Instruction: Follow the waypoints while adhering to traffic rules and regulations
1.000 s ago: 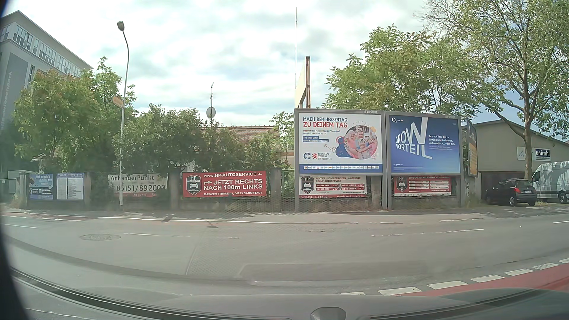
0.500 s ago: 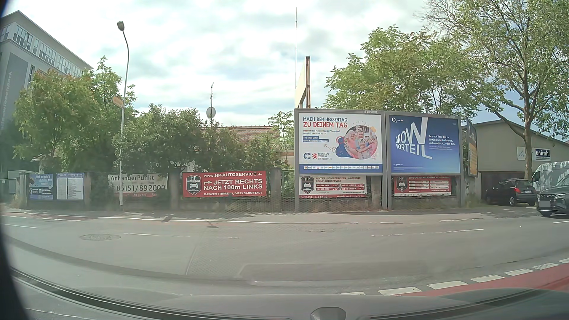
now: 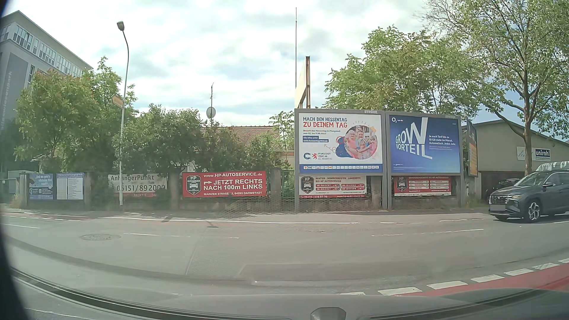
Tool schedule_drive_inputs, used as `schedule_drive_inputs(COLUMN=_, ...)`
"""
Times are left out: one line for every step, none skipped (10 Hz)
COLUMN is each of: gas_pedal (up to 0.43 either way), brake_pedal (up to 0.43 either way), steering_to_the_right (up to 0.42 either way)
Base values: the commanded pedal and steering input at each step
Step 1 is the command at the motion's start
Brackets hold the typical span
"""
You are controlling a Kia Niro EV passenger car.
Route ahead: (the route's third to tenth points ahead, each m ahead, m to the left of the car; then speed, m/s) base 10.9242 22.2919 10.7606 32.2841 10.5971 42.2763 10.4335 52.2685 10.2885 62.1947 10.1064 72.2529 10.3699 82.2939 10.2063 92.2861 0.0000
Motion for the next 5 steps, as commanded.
schedule_drive_inputs(gas_pedal=0.0, brake_pedal=0.177, steering_to_the_right=-0.212)
schedule_drive_inputs(gas_pedal=0.0, brake_pedal=0.171, steering_to_the_right=-0.212)
schedule_drive_inputs(gas_pedal=0.0, brake_pedal=0.171, steering_to_the_right=-0.213)
schedule_drive_inputs(gas_pedal=0.0, brake_pedal=0.177, steering_to_the_right=-0.213)
schedule_drive_inputs(gas_pedal=0.0, brake_pedal=0.177, steering_to_the_right=-0.213)
